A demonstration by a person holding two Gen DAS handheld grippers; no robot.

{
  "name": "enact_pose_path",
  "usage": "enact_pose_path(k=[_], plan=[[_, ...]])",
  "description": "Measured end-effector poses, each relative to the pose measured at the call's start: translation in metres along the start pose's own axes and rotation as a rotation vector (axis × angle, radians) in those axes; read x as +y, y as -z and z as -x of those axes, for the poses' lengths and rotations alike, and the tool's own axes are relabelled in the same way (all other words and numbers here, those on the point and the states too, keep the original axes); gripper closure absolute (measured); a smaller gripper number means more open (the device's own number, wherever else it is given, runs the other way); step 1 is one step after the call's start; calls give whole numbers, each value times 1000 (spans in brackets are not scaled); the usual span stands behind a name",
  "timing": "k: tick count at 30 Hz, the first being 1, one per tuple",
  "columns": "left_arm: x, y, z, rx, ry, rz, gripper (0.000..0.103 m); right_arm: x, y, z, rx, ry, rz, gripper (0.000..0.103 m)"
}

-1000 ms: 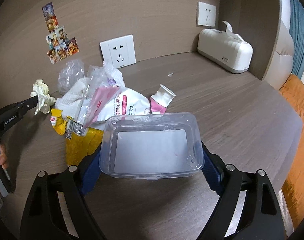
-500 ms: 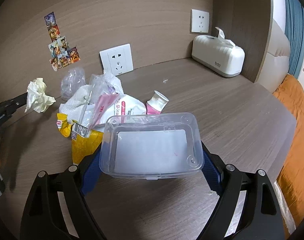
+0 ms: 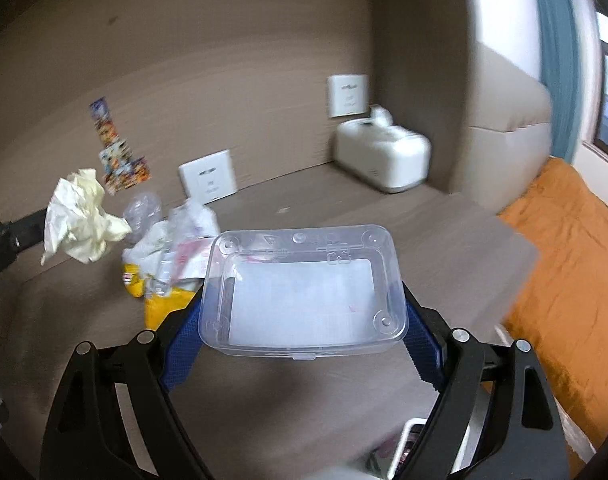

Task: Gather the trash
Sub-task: 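Carry the tissue and clear plastic box with both tools over the bin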

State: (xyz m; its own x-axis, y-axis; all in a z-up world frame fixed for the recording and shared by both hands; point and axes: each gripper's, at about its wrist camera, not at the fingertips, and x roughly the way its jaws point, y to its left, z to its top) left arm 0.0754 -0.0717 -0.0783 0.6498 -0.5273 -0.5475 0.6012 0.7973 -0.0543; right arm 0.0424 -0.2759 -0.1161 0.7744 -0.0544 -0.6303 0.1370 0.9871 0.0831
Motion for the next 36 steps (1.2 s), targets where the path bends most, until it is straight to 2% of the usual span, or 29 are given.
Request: enact_pose_path(k=[10, 14, 18, 21, 27, 36], plan=[[-144, -1, -46, 76, 278, -108, 102, -120, 44, 66, 22, 197, -134, 17], [-198, 13, -77, 142, 368, -151, 102, -170, 72, 76, 65, 263, -199, 17], [-253, 38, -115, 215, 440, -191, 102, -207, 100, 75, 104, 293, -250, 17], [-283, 59, -146, 272, 470, -217, 102, -235, 126, 62, 149, 306, -290, 17], [-338, 135, -229, 430, 510, -264, 102, -283, 187, 15, 235, 294, -363, 17], [-383, 251, -336, 572, 531, -330, 102, -333, 284, -83, 344, 230, -431, 17]])
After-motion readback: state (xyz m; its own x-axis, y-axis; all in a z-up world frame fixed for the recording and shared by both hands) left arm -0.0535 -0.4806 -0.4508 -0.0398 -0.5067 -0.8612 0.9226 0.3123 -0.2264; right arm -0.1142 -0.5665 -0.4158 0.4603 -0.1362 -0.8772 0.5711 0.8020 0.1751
